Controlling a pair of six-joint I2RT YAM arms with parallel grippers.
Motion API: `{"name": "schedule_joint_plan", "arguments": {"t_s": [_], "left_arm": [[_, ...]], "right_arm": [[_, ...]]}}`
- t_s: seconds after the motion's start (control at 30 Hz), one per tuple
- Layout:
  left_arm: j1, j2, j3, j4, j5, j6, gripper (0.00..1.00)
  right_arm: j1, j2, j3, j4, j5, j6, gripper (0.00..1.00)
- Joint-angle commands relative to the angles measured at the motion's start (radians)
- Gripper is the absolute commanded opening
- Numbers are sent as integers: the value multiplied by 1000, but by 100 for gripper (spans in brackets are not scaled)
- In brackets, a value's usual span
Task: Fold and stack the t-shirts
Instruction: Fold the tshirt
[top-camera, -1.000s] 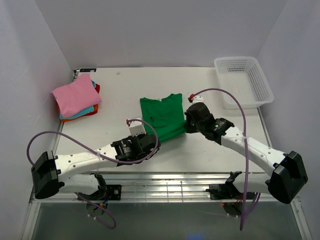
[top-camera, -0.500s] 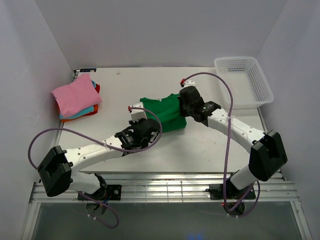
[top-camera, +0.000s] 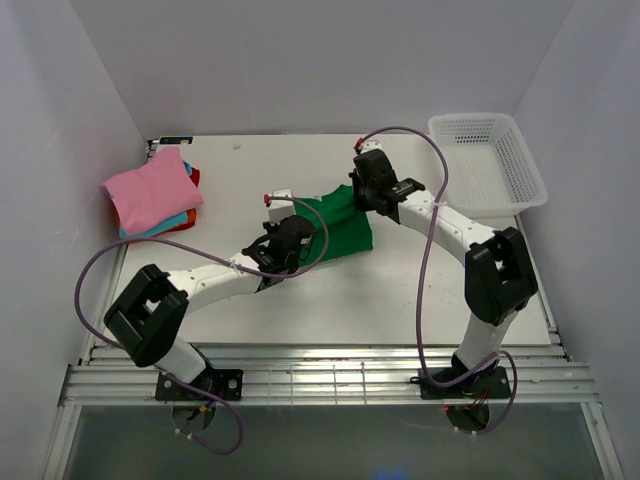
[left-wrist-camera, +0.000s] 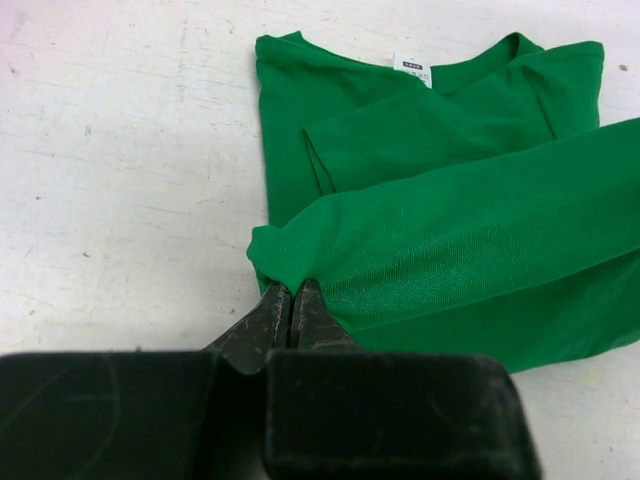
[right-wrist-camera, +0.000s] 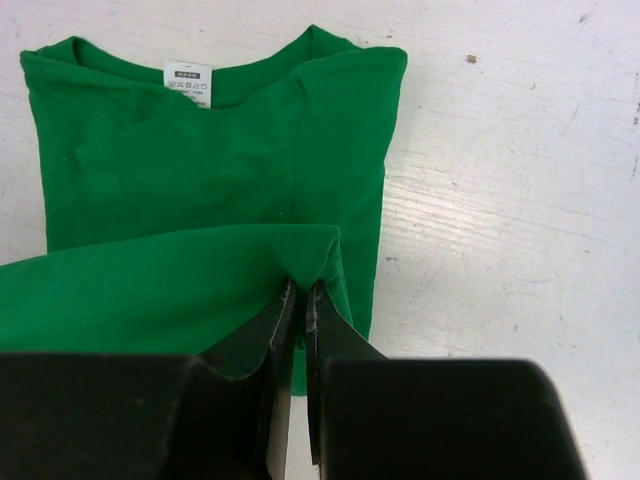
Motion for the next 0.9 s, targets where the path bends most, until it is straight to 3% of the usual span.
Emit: {"name": "schedule_joint_plan", "arguments": {"t_s": [0.0, 0.87], "left_arm": [[35, 13, 50, 73, 30, 59, 0], [175, 223, 222, 139, 113, 129, 0]], "right_arm": [[-27, 32, 72, 48, 4, -30, 8], [-122, 307, 360, 68, -120, -100, 8]]}}
